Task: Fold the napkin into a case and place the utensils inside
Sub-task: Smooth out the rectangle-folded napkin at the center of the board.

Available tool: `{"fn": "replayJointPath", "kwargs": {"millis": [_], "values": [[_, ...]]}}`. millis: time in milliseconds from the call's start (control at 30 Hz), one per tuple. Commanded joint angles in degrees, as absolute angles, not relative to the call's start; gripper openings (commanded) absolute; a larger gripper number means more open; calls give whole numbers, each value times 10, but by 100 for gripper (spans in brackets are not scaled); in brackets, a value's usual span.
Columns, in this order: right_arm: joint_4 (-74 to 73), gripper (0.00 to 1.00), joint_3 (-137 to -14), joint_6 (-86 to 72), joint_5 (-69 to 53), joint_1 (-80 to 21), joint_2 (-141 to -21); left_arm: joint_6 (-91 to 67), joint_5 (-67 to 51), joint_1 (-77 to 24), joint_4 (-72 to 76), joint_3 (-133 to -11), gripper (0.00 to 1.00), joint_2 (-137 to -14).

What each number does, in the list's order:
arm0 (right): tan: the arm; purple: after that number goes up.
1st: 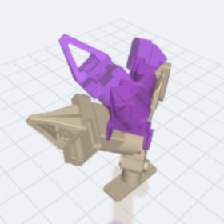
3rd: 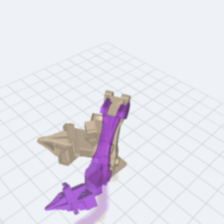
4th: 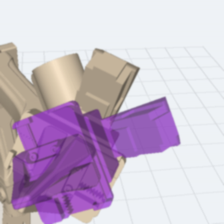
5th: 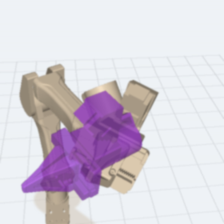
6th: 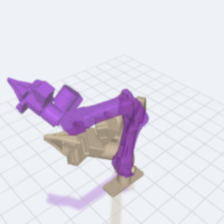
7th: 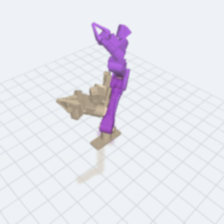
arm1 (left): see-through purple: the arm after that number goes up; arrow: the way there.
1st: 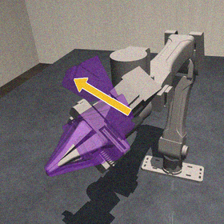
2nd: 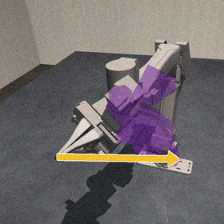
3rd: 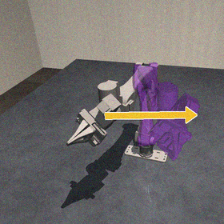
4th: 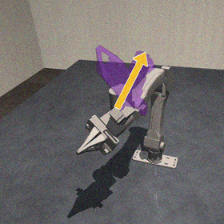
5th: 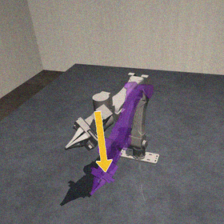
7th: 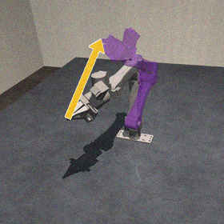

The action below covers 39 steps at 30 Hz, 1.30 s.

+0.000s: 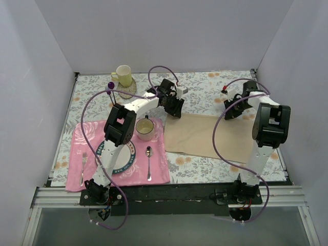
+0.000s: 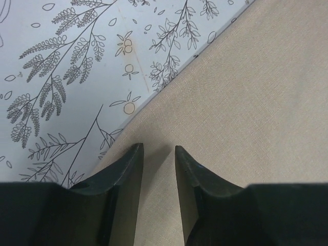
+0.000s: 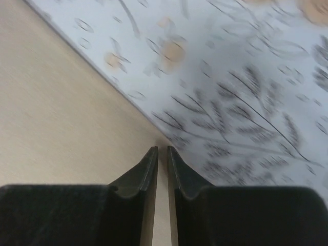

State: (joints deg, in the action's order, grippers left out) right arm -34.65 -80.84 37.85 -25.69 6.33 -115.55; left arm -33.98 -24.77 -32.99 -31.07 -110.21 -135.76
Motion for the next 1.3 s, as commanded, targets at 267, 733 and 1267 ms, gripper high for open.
{"fn": "replayJointPath", "kwargs": {"millis": [267,733,1267], "values": [[-412,31,-832,519,-98,178,-1107,-290,-234,-316,-369,-1250,50,-1385],[-397,30,-764,511,-63,190,-1046,-280,-239,-373,-406,-1062,50,-1247],[-435,29,-753,521,-47,229,-1084,-254,-99,-358,-410,-1198,31,-1379]]}}
